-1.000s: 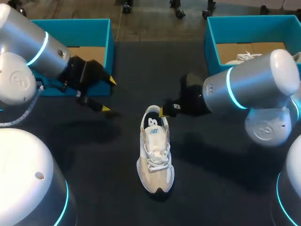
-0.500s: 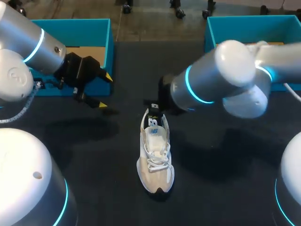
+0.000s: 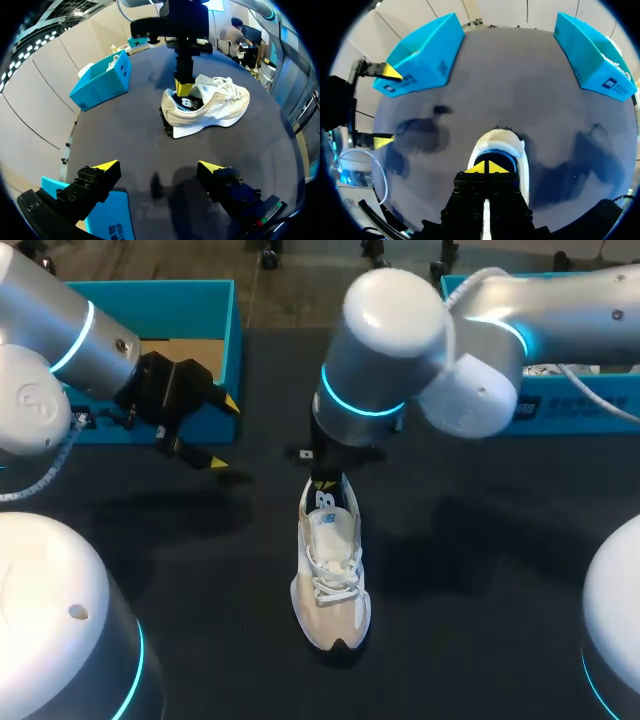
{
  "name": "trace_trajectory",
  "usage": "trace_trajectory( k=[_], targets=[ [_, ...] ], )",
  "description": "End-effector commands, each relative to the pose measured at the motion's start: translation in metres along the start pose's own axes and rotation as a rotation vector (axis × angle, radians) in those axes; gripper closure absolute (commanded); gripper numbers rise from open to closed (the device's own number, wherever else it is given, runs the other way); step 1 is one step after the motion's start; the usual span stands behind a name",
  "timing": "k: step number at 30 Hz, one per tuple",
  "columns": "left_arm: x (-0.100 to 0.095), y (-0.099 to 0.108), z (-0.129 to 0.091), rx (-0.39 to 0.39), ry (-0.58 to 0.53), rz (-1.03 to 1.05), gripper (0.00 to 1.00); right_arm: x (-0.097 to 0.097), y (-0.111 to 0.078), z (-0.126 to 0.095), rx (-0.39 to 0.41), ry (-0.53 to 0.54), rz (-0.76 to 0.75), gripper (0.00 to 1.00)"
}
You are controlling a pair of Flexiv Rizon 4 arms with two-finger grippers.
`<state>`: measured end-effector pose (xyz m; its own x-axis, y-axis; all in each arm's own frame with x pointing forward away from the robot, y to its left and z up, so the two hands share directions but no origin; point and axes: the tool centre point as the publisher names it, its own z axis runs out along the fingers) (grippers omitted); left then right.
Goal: Take the shoe out of the shoebox, open the shoe tongue, remove and reinsert the insole, then place the shoe into the shoebox
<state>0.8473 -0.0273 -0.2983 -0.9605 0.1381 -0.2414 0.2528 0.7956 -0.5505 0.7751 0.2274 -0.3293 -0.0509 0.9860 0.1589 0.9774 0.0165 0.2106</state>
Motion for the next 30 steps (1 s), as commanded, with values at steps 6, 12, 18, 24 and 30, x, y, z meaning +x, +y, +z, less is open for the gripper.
trace_trajectory(
  k=[6, 12, 18, 24, 30],
  targets=[
    [0.001, 0.000, -0.001, -0.001, 0.000, 0.001, 0.00, 0.003, -0.001, 0.016, 0.022, -0.020, 0.011, 1.00],
    [0.001, 0.000, -0.001, -0.001, 0.000, 0.001, 0.00, -0.004, -0.008, 0.039, 0.084, -0.015, 0.027, 1.00],
    [0.001, 0.000, -0.001, -0.001, 0.000, 0.001, 0.00, -0.010, -0.016, 0.058, 0.121, 0.021, 0.046, 1.00],
    [0.001, 0.000, -0.001, -0.001, 0.000, 0.001, 0.00, -0.011, -0.019, 0.050, 0.115, -0.002, 0.056, 1.00],
    [0.001, 0.000, -0.001, -0.001, 0.000, 0.001, 0.00, -0.007, -0.013, 0.037, 0.100, -0.027, 0.032, 1.00]
  ],
)
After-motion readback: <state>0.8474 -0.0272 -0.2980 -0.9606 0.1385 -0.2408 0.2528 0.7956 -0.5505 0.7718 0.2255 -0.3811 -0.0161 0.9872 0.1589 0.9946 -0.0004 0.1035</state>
